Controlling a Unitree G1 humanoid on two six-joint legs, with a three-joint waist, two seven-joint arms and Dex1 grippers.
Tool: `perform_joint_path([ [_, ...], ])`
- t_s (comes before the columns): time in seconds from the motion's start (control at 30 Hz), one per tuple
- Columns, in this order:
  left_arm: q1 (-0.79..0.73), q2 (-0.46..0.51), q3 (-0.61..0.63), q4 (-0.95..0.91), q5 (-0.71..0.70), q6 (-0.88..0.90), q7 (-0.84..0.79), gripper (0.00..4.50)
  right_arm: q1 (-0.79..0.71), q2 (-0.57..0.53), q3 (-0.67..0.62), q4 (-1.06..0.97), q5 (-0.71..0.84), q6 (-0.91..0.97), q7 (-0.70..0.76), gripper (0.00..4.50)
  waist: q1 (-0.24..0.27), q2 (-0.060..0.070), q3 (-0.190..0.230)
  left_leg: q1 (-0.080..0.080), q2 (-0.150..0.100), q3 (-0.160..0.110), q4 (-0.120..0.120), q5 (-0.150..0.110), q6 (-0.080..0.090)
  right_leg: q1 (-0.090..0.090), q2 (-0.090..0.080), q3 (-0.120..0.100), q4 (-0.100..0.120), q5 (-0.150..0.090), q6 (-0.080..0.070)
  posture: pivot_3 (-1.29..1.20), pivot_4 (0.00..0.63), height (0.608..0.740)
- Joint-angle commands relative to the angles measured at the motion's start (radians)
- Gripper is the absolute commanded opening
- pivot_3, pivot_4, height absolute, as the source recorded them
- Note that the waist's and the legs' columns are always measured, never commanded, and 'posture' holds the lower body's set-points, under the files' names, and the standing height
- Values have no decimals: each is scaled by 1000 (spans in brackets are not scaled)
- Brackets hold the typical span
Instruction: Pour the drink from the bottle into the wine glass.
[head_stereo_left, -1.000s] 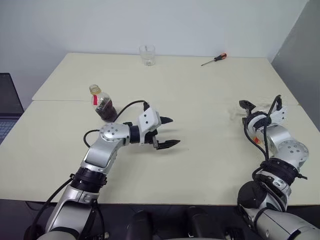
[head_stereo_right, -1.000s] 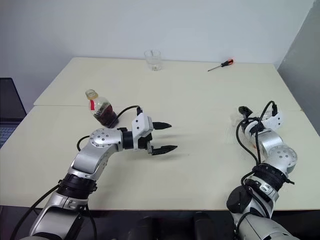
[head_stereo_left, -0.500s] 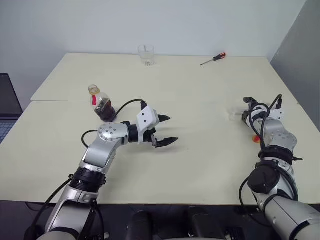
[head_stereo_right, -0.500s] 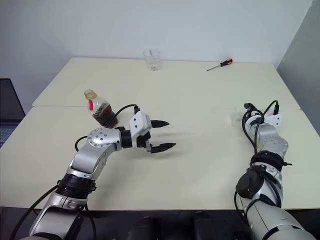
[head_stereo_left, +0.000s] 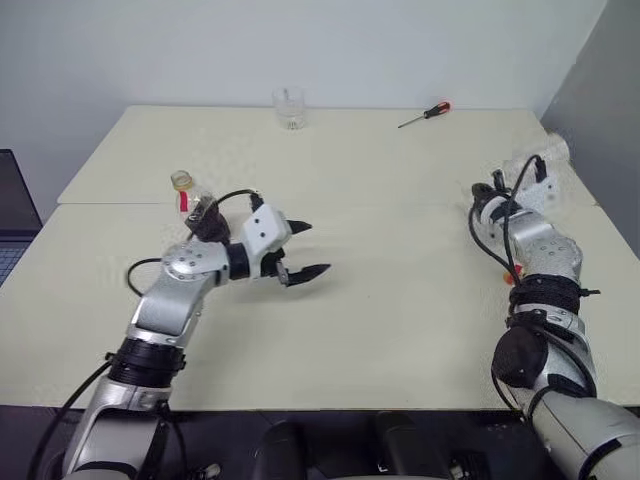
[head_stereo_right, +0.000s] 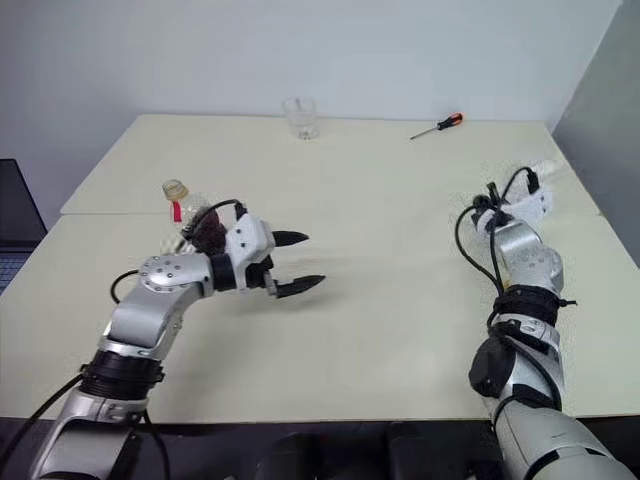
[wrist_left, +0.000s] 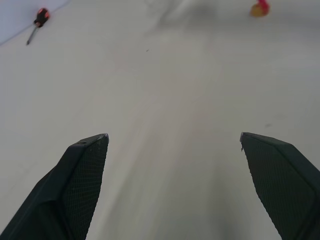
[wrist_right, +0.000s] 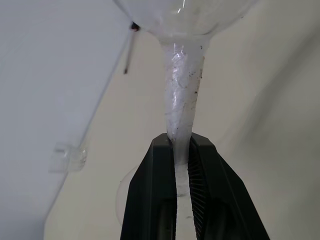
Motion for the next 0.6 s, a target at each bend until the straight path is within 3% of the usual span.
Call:
perform_joint_path([
  [0.03, 21, 46, 69, -15, -5, -21, 5, 4500, -4, 33, 179, -138, -95, -30, 103, 89, 0, 0, 0, 0, 0, 0, -1, 0, 0, 0, 0, 0, 0, 0, 0, 0, 150, 740],
  [0.3, 195, 144, 148, -126, -60, 43, -29, 4500, 100, 97, 683, -155, -507, -376, 394, 89, 5, 0, 0, -1, 0, 1, -4, 0, 0, -2, -1, -1, -1, 0, -5, 0, 150, 740],
  [0.6, 248, 151, 221, -201, -102, 95, 13, 4500, 89, 192, 757, 169, -693, -653, 402, 88, 16, -4, 1, -1, -1, 1, -2, 0, -1, -2, -5, -6, 1, 0, -5, 0, 150, 740],
])
